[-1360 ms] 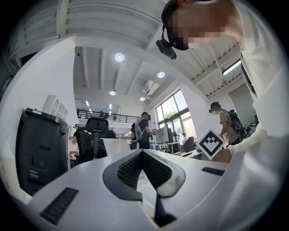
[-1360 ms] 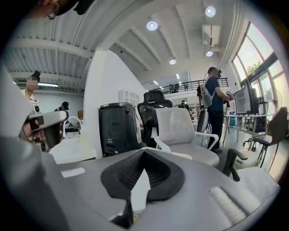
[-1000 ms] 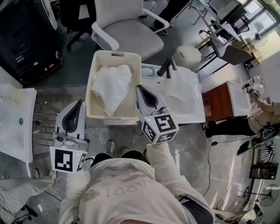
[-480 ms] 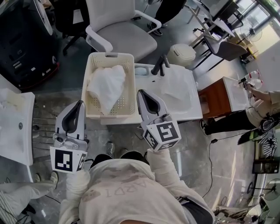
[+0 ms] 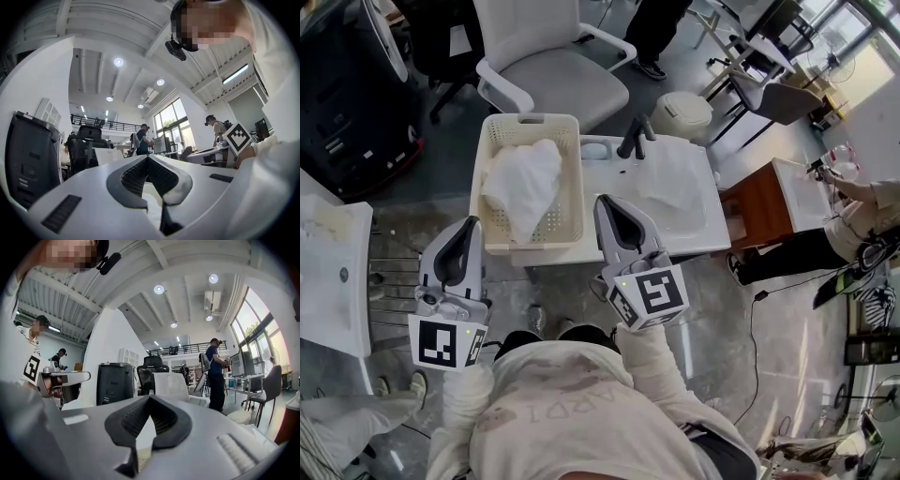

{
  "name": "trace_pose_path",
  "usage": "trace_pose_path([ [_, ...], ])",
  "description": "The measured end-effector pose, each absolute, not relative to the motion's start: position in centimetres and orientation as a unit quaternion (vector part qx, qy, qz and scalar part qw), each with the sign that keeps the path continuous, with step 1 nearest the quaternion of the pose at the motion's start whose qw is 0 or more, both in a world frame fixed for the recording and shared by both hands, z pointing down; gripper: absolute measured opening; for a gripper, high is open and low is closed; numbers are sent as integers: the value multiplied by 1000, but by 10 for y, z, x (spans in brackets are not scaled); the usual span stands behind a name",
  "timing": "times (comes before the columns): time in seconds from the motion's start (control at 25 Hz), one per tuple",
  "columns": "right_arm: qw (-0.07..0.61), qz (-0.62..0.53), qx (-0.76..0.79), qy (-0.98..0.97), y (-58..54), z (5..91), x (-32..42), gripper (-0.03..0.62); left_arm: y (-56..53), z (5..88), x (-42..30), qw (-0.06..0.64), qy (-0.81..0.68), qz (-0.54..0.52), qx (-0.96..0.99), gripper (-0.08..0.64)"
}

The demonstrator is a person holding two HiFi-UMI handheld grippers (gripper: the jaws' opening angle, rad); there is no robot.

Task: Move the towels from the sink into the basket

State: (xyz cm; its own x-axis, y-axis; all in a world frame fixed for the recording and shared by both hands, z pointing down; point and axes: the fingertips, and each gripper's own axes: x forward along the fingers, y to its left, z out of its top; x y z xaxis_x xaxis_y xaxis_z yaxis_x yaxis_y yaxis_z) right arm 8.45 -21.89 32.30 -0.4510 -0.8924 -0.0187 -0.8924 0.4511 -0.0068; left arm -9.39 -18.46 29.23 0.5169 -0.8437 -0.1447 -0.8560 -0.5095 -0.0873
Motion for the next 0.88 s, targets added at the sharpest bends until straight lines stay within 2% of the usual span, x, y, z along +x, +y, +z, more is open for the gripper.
trace_pose_path([
  [0.88,16,15,-533,846,-213,314,86,9,-187,295,-89,71,480,39,-873,6],
])
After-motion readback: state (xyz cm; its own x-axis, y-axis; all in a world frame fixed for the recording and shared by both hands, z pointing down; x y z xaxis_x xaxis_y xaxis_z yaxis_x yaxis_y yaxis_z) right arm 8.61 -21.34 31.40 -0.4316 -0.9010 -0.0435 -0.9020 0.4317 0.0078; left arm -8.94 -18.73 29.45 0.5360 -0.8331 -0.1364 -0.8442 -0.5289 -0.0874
